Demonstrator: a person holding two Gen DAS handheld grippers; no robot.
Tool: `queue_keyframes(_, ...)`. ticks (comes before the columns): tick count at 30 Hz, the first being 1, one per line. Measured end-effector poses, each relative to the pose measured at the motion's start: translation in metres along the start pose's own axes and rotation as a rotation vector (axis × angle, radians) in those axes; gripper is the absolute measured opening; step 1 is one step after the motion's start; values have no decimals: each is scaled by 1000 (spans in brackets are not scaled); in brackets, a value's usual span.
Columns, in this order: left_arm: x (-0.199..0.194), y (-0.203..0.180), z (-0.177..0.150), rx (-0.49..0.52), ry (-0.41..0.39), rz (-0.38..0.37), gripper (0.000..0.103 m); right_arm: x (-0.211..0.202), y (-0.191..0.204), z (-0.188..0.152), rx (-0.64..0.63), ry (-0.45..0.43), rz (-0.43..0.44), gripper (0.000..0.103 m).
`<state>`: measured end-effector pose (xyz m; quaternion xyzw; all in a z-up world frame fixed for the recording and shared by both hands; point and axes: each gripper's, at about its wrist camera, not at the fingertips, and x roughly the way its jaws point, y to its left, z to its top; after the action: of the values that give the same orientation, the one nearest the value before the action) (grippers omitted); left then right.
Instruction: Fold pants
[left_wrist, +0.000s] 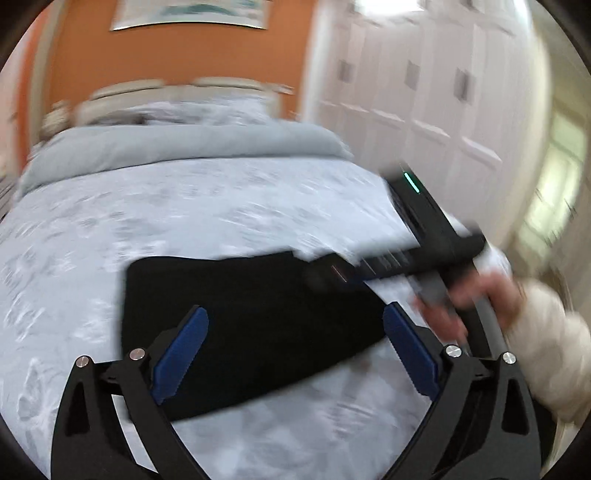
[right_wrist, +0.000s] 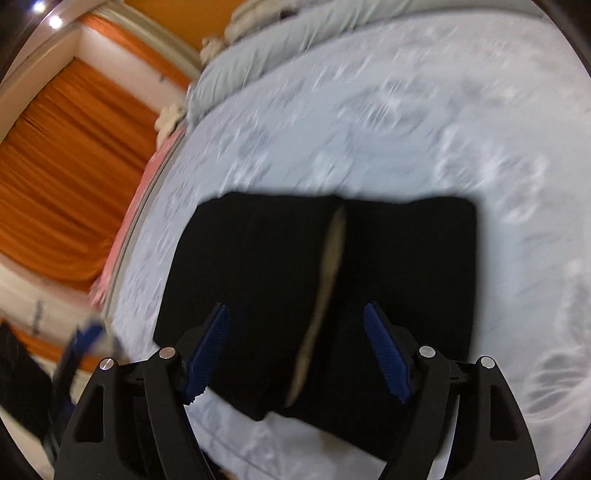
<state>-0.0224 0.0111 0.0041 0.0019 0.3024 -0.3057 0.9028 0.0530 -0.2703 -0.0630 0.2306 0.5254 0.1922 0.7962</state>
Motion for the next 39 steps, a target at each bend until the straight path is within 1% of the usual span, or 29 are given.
queue_keyframes(2, -2, 29, 6, -107, -7, 53, 94, 20, 5, -3, 3, 33, -1, 74)
queue_keyframes(3, -3, 45, 9, -169, -13, 105, 94, 29, 10, -4, -7, 25, -23, 72)
queue_keyframes(4, -3, 54, 12, -200, -22, 146, 94, 33, 15, -3, -29, 10, -48, 46)
queue_keyframes(5, -5, 65, 15, -227, -33, 212, 94, 37, 24, -3, -74, -15, -87, 24)
queue_keyframes(6, -7, 74, 17, -245, -43, 265, 94, 38, 31, -1, -98, -27, -81, 17)
queue_keyframes(7, -12, 80, 19, -255, -60, 310, 94, 35, 36, 1, -100, -44, -75, 15)
queue_keyframes(8, -14, 84, 21, -262, -69, 355, 94, 25, 46, 3, -123, -76, -74, 14)
queue_keyframes(9, -18, 88, 23, -270, -78, 398, 94, 4, 64, 5, -181, -137, -73, 14)
queue_keyframes(10, -22, 91, 24, -274, -90, 419, 94, -12, 73, 5, -210, -180, -75, 14)
queue_keyframes(11, -26, 95, 25, -286, -94, 435, 94, -27, 79, 5, -231, -210, -84, 14)
queue_keyframes(12, -27, 98, 25, -300, -94, 433, 94, -46, 81, 3, -258, -236, -117, 14)
queue_keyframes(13, -27, 101, 23, -323, -89, 409, 94, -51, 77, 1, -269, -235, -151, 16)
queue_keyframes(14, -27, 104, 22, -334, -77, 402, 95, -50, 65, -1, -264, -210, -203, 17)
queue_keyframes(15, -23, 105, 20, -341, -57, 398, 95, -36, 38, -1, -202, -143, -259, 20)
queue_keyframes(17, -12, 106, 13, -327, -4, 423, 95, -4, -2, -6, -82, -11, -327, 22)
queue_keyframes(18, -8, 105, 10, -319, 20, 438, 95, -1, -9, -8, -71, -23, -318, 23)
queue_keyframes(19, 1, 103, 8, -310, 54, 443, 95, -7, -5, -8, -80, -40, -285, 23)
queue_keyframes(22, 8, 101, 1, -326, 84, 411, 95, -30, 1, -15, -78, -96, -253, 23)
queue_keyframes(24, 10, 93, 1, -331, 77, 385, 95, -28, -8, -19, -32, -75, -240, 29)
queue_keyframes(25, 11, 88, 2, -316, 74, 381, 95, -26, -12, -18, -12, -58, -227, 29)
queue_keyframes(26, 15, 85, 2, -301, 74, 385, 95, -19, -14, -19, 4, -38, -199, 30)
queue_keyframes(27, 18, 79, 2, -280, 76, 397, 95, -13, -15, -19, 10, -29, -183, 35)
queue_keyframes(29, 26, 73, 3, -250, 87, 410, 95, -5, -14, -19, -2, -24, -182, 38)
queue_keyframes(32, 36, 63, 2, -238, 110, 393, 95, -4, -6, -16, -28, -64, -210, 16)
queue_keyframes(33, 39, 60, 2, -235, 117, 388, 95, -10, 0, -16, -48, -81, -213, 13)
queue_keyframes(35, 43, 54, 1, -215, 127, 380, 95, -35, 14, -18, -97, -127, -197, 13)
queue_keyframes(37, 47, 48, -1, -191, 136, 378, 95, -52, 15, -23, -109, -144, -201, 14)
queue_keyframes(38, 49, 47, -2, -183, 146, 376, 95, -51, 7, -26, -107, -131, -232, 15)
queue_keyframes(39, 53, 46, -4, -174, 161, 374, 96, -40, -3, -26, -102, -91, -287, 23)
